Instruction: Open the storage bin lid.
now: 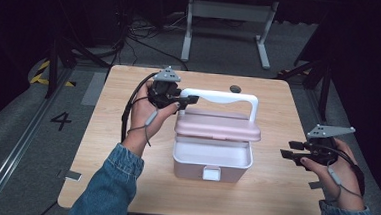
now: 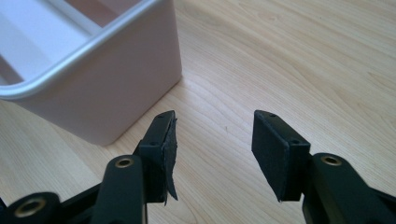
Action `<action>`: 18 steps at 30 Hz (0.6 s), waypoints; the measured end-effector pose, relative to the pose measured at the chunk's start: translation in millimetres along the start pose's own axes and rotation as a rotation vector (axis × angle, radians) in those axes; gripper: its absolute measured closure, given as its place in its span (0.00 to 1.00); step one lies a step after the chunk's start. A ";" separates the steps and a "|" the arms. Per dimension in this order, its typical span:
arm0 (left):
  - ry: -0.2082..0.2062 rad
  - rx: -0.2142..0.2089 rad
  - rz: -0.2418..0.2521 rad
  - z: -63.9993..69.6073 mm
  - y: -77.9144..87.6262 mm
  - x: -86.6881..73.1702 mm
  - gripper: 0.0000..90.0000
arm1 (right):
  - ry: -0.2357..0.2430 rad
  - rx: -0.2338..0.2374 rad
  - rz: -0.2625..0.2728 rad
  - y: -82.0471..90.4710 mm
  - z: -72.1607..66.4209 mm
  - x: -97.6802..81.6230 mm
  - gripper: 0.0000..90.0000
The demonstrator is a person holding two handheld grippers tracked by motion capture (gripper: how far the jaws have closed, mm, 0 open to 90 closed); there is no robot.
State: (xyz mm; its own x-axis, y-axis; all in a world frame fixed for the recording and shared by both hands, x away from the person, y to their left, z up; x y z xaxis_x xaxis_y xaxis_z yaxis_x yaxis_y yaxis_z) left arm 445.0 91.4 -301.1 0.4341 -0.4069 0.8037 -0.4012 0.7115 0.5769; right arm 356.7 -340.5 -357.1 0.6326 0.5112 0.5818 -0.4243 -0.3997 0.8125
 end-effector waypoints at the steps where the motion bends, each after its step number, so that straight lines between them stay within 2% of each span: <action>1: 0.009 -0.003 0.002 -1.1 -0.8 0.7 0.78 | -0.003 -0.002 0.006 0.5 -0.3 -0.4 0.57; 3: 0.000 -0.002 -0.001 -2.8 -1.3 1.8 0.78 | -0.004 -0.006 0.010 1.1 -0.4 -0.7 0.57; 10: 0.017 -0.004 -0.001 -10.8 -5.4 7.2 0.78 | -0.002 0.000 0.051 2.6 -3.0 0.1 0.59; 13: 0.024 0.003 -0.013 -12.9 -7.3 10.0 0.79 | -0.017 0.054 0.073 2.1 -7.2 2.3 0.64; 18: 0.032 0.003 -0.014 -16.9 -9.9 12.7 0.79 | 0.012 0.100 0.122 2.3 -15.0 8.4 0.77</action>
State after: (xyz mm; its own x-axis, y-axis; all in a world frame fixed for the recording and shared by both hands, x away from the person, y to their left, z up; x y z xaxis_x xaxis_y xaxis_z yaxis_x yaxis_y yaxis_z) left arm 468.1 88.9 -299.0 0.4654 -0.3981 0.7905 -0.3969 0.7044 0.5885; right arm 351.3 -325.7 -349.9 0.5725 0.4630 0.6767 -0.4306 -0.5326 0.7286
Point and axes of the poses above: each handheld gripper's, and its own axes: y roughly backward along the jaws, x roughly out of its top, z roughly to its right, the point moved 1 cm from there along -y, roughly forward along the jaws, and after that the axes turned 8 degrees about -z, right-handed, at the moved point
